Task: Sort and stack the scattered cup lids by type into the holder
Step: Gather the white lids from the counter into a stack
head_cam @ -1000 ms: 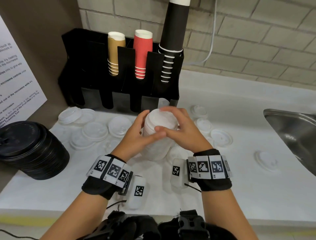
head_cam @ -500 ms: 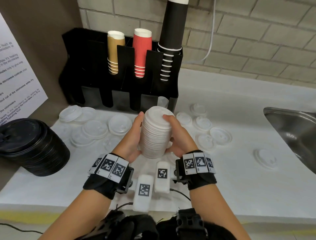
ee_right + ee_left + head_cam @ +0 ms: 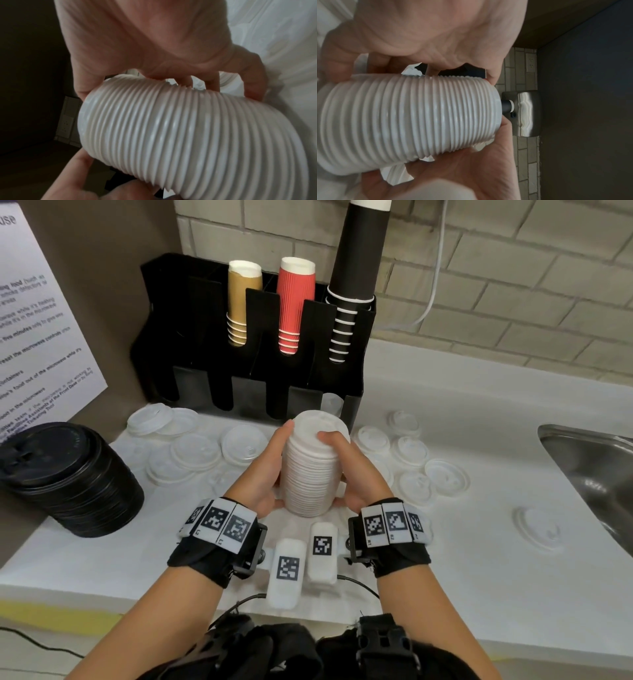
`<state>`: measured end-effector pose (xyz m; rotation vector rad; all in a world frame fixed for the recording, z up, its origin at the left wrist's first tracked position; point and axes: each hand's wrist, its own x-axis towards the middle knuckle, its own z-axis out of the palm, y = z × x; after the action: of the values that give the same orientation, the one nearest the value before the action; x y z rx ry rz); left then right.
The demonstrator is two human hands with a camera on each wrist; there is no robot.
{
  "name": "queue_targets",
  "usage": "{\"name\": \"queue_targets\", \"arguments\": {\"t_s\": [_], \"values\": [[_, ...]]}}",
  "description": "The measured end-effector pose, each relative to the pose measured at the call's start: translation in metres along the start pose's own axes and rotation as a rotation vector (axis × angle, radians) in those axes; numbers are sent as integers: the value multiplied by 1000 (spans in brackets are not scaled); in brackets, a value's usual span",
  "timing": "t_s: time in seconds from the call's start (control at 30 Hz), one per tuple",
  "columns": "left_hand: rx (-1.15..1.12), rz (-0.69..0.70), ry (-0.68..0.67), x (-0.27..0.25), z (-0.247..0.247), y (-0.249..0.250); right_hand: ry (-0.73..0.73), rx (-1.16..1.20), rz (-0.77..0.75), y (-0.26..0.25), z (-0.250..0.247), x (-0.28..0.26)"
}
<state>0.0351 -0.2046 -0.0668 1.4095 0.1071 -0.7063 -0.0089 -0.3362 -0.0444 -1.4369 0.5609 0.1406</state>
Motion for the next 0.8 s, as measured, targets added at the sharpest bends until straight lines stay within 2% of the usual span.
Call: {"name": "queue_targets", "arguments": {"t_s": [0.23, 0.37, 0.47, 0.6, 0.67, 0.8], "values": [[24, 140, -63, -7, 6, 7, -36, 9, -4, -11, -5, -2], [95, 241, -114, -16, 2, 13, -56, 15, -32, -22, -10, 0], [181, 324, -103, -17, -5, 14, -81, -1, -57, -33, -11, 2], [372, 557, 27, -12, -14, 12, -145, -69, -78, -50, 3, 2], [346, 653, 130, -7, -19, 11, -196, -87, -98, -57, 15, 1], [272, 744, 296, -1, -35, 18, -259, -133, -129, -69, 42, -1]]}}
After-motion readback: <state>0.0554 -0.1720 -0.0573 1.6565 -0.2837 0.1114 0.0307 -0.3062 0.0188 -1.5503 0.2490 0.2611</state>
